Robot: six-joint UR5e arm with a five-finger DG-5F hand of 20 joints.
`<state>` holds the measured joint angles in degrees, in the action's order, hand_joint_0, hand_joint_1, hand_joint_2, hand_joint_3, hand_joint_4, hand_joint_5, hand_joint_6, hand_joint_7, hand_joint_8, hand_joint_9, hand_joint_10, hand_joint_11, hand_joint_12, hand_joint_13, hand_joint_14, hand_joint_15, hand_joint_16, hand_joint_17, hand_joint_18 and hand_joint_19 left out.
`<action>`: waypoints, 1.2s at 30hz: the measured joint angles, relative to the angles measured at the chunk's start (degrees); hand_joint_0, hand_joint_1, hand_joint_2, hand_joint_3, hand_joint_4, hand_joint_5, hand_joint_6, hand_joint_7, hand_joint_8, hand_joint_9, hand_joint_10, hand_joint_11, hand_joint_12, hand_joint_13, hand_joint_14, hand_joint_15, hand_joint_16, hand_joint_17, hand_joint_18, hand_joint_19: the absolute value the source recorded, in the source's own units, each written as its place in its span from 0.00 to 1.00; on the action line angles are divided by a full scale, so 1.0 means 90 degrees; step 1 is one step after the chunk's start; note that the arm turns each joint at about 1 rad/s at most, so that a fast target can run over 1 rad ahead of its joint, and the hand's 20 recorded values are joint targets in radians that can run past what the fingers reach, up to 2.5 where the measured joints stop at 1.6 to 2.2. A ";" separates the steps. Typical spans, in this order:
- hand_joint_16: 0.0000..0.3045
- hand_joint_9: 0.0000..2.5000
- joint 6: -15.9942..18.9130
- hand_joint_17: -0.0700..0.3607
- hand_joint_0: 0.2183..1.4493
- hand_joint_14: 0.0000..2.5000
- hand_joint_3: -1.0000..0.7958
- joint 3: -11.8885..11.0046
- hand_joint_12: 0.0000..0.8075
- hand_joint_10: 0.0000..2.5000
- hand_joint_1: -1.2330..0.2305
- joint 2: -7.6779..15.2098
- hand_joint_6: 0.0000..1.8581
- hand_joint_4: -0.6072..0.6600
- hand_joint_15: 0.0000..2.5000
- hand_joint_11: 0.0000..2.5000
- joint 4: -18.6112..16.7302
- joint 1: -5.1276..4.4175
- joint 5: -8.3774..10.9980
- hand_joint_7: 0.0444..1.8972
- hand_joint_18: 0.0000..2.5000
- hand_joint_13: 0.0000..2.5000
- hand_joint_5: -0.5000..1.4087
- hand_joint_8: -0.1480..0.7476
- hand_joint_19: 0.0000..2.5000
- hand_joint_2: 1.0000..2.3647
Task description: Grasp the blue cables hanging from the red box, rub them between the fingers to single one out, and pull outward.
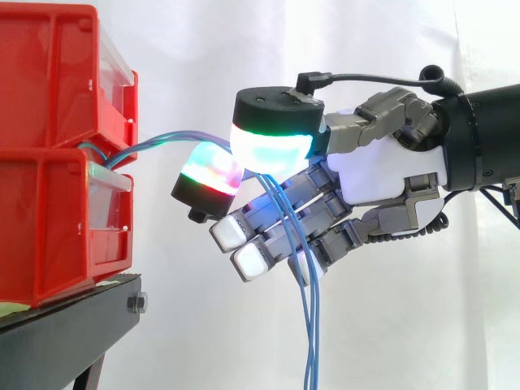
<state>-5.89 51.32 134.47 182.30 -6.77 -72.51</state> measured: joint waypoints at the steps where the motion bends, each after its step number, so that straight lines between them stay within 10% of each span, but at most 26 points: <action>1: 0.18 0.29 0.0000 0.45 0.34 0.01 0.28 0.0000 0.50 0.01 0.22 0.0000 0.45 0.56 0.22 0.26 0.0000 0.0000 0.0000 0.50 0.39 0.34 0.16 0.52 0.26 0.00; 27: 0.19 0.33 0.0000 0.47 0.34 0.01 0.41 0.0001 0.52 0.01 0.27 0.0000 0.47 0.53 0.23 0.26 0.0009 0.0000 0.0000 0.54 0.40 0.36 0.16 0.56 0.27 0.01; 36: 0.19 0.28 0.0000 0.46 0.40 0.01 0.28 0.0001 0.51 0.00 0.21 0.0000 0.46 0.55 0.22 0.26 0.0009 0.0000 0.0000 0.52 0.38 0.33 0.15 0.53 0.25 0.00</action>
<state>-5.89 51.33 134.47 182.37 -6.77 -72.51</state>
